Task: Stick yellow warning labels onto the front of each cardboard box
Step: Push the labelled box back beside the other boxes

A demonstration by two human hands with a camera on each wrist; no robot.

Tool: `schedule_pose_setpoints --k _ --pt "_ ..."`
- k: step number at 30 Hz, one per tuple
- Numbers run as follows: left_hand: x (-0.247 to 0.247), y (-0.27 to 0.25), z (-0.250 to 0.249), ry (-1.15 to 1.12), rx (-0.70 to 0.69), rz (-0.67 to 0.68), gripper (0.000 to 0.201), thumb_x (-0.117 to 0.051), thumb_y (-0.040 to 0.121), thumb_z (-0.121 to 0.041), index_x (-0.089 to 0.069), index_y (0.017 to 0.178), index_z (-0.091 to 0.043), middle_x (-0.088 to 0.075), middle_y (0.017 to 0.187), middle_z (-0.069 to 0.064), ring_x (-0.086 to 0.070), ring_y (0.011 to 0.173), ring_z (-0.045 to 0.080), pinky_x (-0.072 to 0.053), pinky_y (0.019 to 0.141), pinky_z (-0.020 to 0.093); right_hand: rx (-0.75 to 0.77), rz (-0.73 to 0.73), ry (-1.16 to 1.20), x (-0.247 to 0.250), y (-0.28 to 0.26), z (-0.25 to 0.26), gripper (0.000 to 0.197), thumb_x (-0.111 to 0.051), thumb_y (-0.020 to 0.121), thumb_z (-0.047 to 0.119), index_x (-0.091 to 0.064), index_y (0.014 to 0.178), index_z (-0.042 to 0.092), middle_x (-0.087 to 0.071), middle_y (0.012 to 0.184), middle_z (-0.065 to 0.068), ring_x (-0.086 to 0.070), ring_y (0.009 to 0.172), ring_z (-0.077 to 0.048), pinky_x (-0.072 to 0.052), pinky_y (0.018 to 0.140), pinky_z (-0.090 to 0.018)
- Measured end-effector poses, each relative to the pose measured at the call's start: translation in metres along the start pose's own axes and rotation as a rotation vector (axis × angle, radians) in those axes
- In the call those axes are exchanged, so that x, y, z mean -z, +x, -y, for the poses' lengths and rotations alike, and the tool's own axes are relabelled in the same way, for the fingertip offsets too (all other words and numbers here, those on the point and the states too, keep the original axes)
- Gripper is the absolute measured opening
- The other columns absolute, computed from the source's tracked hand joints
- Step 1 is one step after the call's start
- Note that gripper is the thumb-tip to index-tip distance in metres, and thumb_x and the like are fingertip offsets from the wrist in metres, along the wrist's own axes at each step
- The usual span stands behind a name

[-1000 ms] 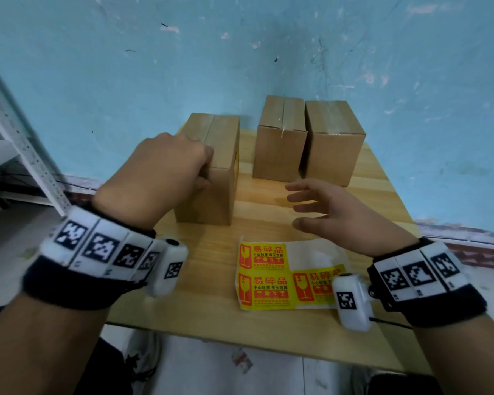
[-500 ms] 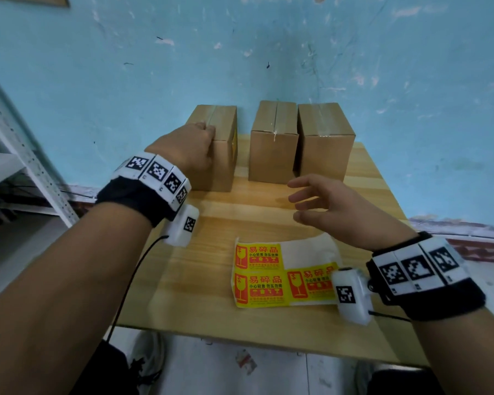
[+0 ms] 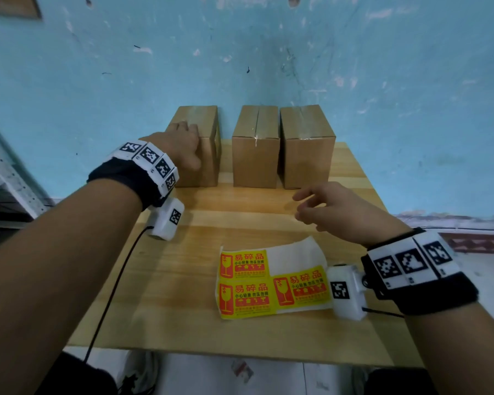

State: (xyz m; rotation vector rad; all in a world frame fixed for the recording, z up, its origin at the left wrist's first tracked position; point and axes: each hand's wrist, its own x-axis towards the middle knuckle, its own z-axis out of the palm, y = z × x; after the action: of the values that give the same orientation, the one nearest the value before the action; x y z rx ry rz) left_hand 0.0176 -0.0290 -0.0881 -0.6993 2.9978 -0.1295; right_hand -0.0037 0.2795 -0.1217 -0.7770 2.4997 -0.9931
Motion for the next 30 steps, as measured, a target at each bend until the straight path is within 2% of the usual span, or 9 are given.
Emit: schedule_pose_setpoints --k 4,6,9,13,15,18,20,24,30 --pt "0.001 0.001 -0.019 -0.073 0.129 -0.018 0.104 -0.044 0.078 -0.082 -0.021 0.153 -0.013 -0.011 0.164 0.017 0.0 0.151 0.038 -0.012 0.114 0.067 -0.003 0.002 0.006 0.002 0.001 -0.002 0.03 -0.068 0.088 0.027 -0.061 0.118 0.028 -0.066 0.106 0.003 -0.064 0.097 -0.016 -0.055 0.09 -0.042" --pt "0.003 0.002 -0.033 -0.088 0.095 -0.141 0.11 -0.036 0.074 -0.089 -0.015 0.156 -0.017 0.001 0.165 0.017 0.011 0.152 0.033 0.004 0.114 0.066 -0.003 -0.008 0.015 0.006 0.001 -0.004 0.031 -0.067 0.088 0.027 -0.061 0.118 0.029 -0.066 0.105 0.005 -0.064 0.097 -0.016 -0.055 0.091 -0.043" --pt "0.005 0.008 -0.058 -0.139 -0.088 -0.329 0.096 -0.038 0.079 -0.084 -0.018 0.154 -0.026 -0.008 0.165 0.017 0.002 0.152 0.035 0.01 0.116 0.064 0.003 -0.024 0.043 0.015 0.0 -0.007 0.029 -0.066 0.089 0.027 -0.06 0.117 0.031 -0.066 0.105 0.006 -0.065 0.097 -0.016 -0.055 0.091 -0.045" --pt "0.002 0.014 -0.1 -0.198 -0.201 -0.374 0.08 -0.052 0.079 -0.073 -0.03 0.147 -0.038 -0.005 0.166 0.014 -0.022 0.147 0.038 0.003 0.116 0.065 0.023 -0.044 0.078 0.024 0.001 -0.012 0.028 -0.065 0.09 0.026 -0.06 0.117 0.028 -0.068 0.103 0.004 -0.066 0.097 -0.017 -0.055 0.093 -0.047" --pt "-0.003 0.016 -0.116 -0.222 -0.191 -0.35 0.077 -0.056 0.078 -0.069 -0.035 0.144 -0.037 -0.004 0.165 0.014 -0.029 0.143 0.041 -0.011 0.116 0.065 0.023 -0.037 0.083 0.027 0.001 -0.014 0.031 -0.066 0.09 0.025 -0.06 0.121 0.025 -0.069 0.102 0.002 -0.068 0.095 -0.016 -0.055 0.093 -0.047" --pt "-0.01 0.02 -0.125 -0.312 -0.146 -0.326 0.064 -0.058 0.082 -0.061 -0.047 0.137 -0.03 -0.033 0.155 0.014 -0.032 0.137 0.041 -0.035 0.104 0.056 0.025 -0.039 0.092 0.031 0.002 -0.018 0.033 -0.066 0.09 0.025 -0.06 0.122 0.023 -0.071 0.1 -0.001 -0.069 0.093 -0.017 -0.055 0.093 -0.048" --pt "-0.012 0.02 -0.125 -0.383 -0.105 -0.34 0.059 -0.06 0.083 -0.055 -0.05 0.135 -0.029 -0.049 0.141 0.01 -0.035 0.133 0.04 -0.039 0.1 0.053 0.027 -0.046 0.101 0.033 0.002 -0.021 0.031 -0.066 0.09 0.027 -0.061 0.121 0.025 -0.072 0.098 -0.002 -0.07 0.093 -0.017 -0.055 0.093 -0.048" --pt "-0.007 0.015 -0.121 -0.513 -0.1 -0.318 0.061 -0.064 0.078 -0.051 -0.054 0.134 -0.029 -0.057 0.135 0.006 -0.04 0.132 0.035 -0.043 0.103 0.053 0.04 -0.042 0.089 0.033 0.002 -0.02 0.028 -0.065 0.09 0.027 -0.062 0.118 0.025 -0.073 0.096 -0.003 -0.07 0.092 -0.016 -0.056 0.092 -0.047" --pt "0.0 -0.021 -0.103 -0.546 -0.132 -0.306 0.063 -0.071 0.079 -0.049 -0.061 0.125 -0.007 -0.067 0.122 0.012 -0.06 0.116 0.03 -0.05 0.096 0.039 0.065 -0.026 0.058 0.025 0.0 -0.01 0.025 -0.064 0.091 0.024 -0.064 0.116 0.022 -0.073 0.096 -0.007 -0.071 0.091 -0.02 -0.056 0.09 -0.049"
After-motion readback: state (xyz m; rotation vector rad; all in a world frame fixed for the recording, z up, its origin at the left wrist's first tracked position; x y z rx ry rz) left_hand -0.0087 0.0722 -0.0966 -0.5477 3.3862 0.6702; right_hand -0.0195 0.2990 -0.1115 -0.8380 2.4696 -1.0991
